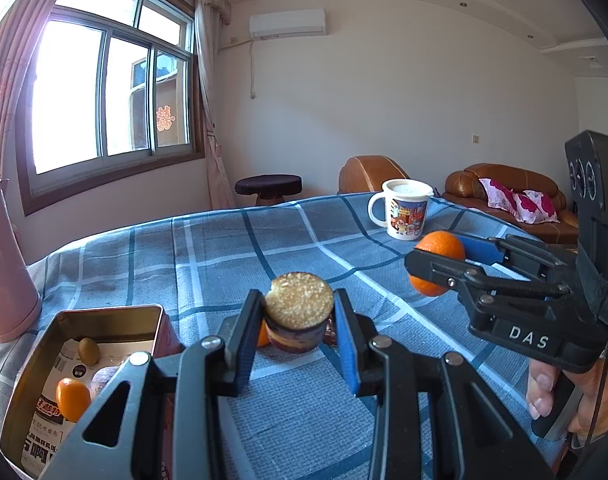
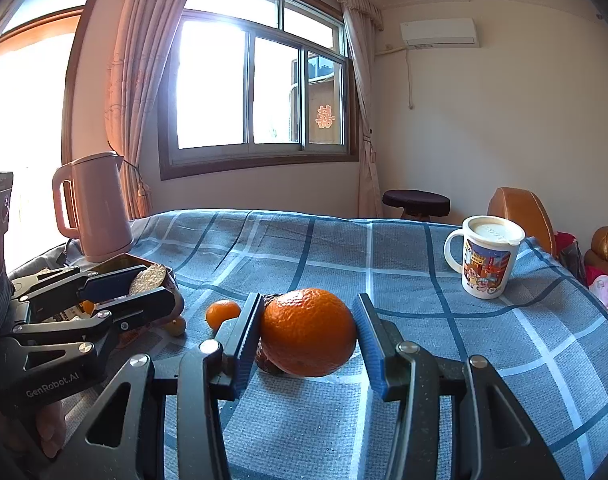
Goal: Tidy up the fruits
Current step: 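Carry the biscuit jar and large orange in both tools over the pink tin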
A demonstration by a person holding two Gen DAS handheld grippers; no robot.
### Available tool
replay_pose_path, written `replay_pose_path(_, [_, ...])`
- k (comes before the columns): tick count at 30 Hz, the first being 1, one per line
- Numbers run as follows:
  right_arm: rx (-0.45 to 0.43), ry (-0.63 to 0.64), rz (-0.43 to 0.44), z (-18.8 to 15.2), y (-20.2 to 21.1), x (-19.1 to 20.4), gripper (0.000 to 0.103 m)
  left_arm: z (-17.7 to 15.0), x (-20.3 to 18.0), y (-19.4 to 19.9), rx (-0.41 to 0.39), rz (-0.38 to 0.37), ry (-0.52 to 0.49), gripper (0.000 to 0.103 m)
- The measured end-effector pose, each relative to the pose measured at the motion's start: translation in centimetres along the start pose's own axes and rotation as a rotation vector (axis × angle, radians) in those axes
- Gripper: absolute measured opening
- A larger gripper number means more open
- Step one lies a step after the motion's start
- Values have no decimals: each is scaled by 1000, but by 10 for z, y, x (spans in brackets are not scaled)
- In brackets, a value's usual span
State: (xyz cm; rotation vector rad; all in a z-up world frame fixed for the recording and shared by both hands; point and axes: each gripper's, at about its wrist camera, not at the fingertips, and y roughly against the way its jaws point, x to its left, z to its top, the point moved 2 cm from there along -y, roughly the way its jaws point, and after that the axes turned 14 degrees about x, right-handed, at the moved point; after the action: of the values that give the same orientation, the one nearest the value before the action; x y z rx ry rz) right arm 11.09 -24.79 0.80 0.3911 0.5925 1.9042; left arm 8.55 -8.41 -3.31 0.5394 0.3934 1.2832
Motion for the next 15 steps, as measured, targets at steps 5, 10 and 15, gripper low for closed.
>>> replay_pose_path(5, [-15,8,3,0,3,2,48,-2,-1,4,-8,1,-2,37])
replay_pose_path(10, [-17,14,4,0,3,3,48,-2,-1,4,-9,1,-1,37])
replay_pose_path(15, [-12,17,4,0,3,4,48,-2,-1,5,-5,-1,0,37])
